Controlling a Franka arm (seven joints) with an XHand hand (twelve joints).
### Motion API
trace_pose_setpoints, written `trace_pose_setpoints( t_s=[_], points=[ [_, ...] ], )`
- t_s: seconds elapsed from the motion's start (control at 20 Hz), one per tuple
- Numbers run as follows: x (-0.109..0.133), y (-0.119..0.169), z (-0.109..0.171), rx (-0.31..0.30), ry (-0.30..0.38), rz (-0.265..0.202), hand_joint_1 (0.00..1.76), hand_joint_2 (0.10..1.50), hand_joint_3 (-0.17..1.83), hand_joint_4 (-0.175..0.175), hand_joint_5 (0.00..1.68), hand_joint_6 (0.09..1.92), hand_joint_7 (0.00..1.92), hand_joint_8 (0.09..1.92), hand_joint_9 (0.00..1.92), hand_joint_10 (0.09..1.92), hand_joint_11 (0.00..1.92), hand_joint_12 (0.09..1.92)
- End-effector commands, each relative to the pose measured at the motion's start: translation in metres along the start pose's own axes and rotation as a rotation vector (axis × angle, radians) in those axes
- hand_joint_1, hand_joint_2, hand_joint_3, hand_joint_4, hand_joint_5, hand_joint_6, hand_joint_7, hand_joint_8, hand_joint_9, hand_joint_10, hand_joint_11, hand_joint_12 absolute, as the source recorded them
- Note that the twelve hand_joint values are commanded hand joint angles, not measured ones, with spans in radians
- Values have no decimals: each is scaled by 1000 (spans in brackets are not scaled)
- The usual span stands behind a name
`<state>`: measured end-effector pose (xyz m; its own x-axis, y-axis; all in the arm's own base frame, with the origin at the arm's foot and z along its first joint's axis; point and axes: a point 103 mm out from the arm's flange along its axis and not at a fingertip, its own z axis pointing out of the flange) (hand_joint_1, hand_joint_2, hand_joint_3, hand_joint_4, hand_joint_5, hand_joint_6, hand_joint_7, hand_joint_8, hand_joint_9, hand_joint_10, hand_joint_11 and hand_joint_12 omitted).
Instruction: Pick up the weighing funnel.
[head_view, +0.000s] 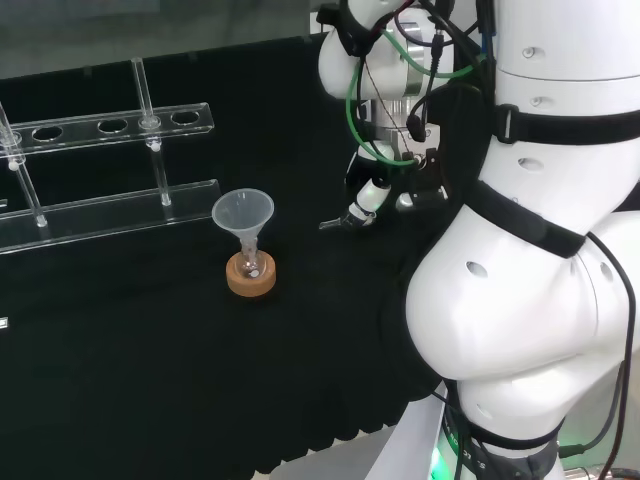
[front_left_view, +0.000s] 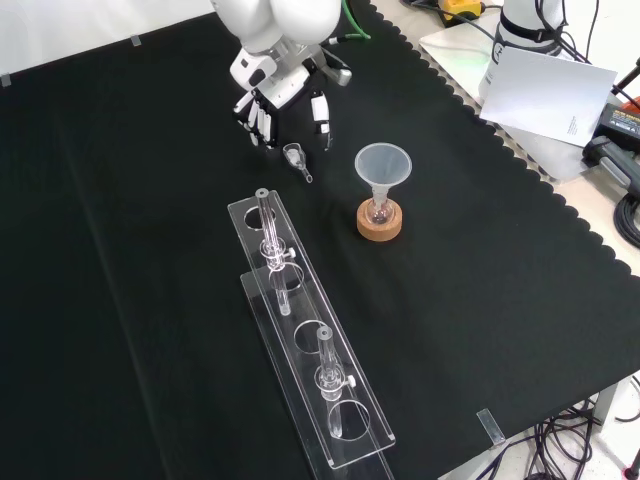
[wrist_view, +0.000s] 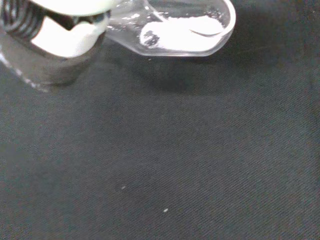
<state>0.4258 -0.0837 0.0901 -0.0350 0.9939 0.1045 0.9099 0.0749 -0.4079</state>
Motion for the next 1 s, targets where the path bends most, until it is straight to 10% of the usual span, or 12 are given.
trace_pose_setpoints(
  t_s=[0.05,1.0],
  points=[
    [-11,7,3,9,-8,-22,905,524,673,119,907,192,934,379,621,446,42,1525],
    [-11,3,23,-35,37,-33,910,520,719,125,865,438,970,390,649,429,44,1522]
  ],
)
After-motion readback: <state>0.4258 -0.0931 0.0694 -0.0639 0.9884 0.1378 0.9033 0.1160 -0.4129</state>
